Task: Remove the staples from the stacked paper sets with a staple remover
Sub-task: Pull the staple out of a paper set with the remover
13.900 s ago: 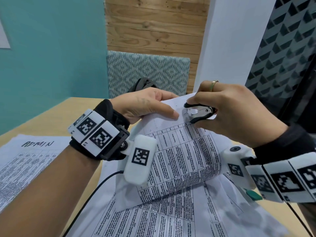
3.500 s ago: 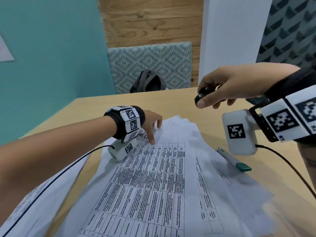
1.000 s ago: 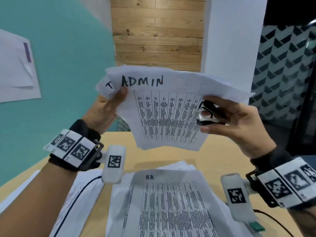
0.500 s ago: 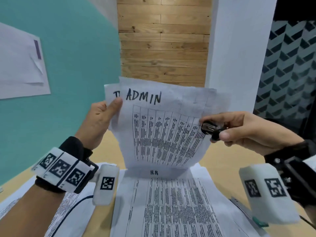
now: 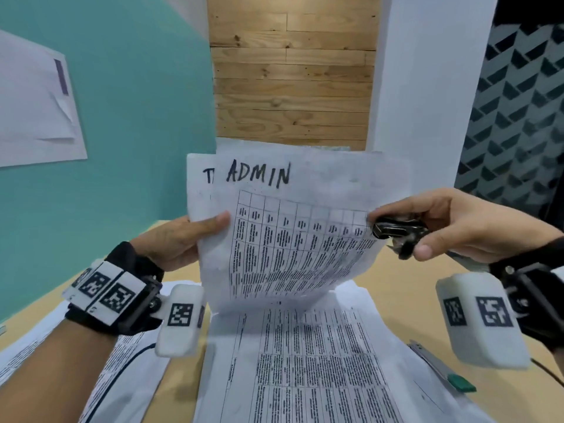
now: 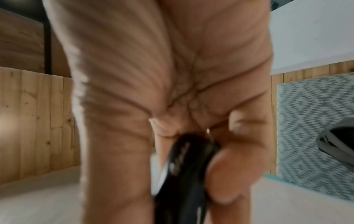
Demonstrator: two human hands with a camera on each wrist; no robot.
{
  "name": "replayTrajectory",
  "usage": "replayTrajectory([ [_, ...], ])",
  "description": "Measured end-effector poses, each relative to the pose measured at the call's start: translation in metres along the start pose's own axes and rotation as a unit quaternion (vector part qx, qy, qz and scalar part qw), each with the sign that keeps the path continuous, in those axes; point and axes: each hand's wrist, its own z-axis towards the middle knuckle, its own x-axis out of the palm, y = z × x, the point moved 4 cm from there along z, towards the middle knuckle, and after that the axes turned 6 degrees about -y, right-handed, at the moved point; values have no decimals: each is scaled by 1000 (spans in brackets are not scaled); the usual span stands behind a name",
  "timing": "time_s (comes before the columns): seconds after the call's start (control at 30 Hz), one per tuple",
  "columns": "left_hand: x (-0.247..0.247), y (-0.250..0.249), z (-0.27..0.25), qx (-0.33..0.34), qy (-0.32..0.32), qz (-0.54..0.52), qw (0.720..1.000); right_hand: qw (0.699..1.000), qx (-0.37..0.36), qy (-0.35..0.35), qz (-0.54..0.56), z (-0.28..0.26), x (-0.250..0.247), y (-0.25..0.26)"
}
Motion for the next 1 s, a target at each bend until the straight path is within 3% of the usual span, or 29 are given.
replayTrajectory([
  [0.2,-1,-1,-4,-66,-28,31,997,999,30,-24,-12,4,2,-5],
  [0.33,-16,-53,-19,46,-139,132,980,999,41,-10,-20,6,7,-6],
  [0.4,-13,-84,-33,117,-217,267,932,998,42,2,-36,5,9,-5],
  [0.47,9,-106,-43,182,-266,450,833,998,38,13,-51,4,13,-2],
  [0.53,48,-114,-45,201,-258,597,732,997,32,26,-70,4,17,1],
  [0.57,65,-113,-41,189,-232,626,720,996,31,35,-77,3,20,2],
  [0.67,89,-93,-23,111,-123,575,801,995,34,54,-79,1,24,4],
  [0.8,81,-69,-9,25,-22,414,910,992,53,64,-100,0,25,2],
  [0.9,77,-53,-1,-30,36,301,953,988,70,54,-129,0,23,2],
  [1.0,79,-36,2,-71,67,196,976,981,71,32,-180,0,24,5],
])
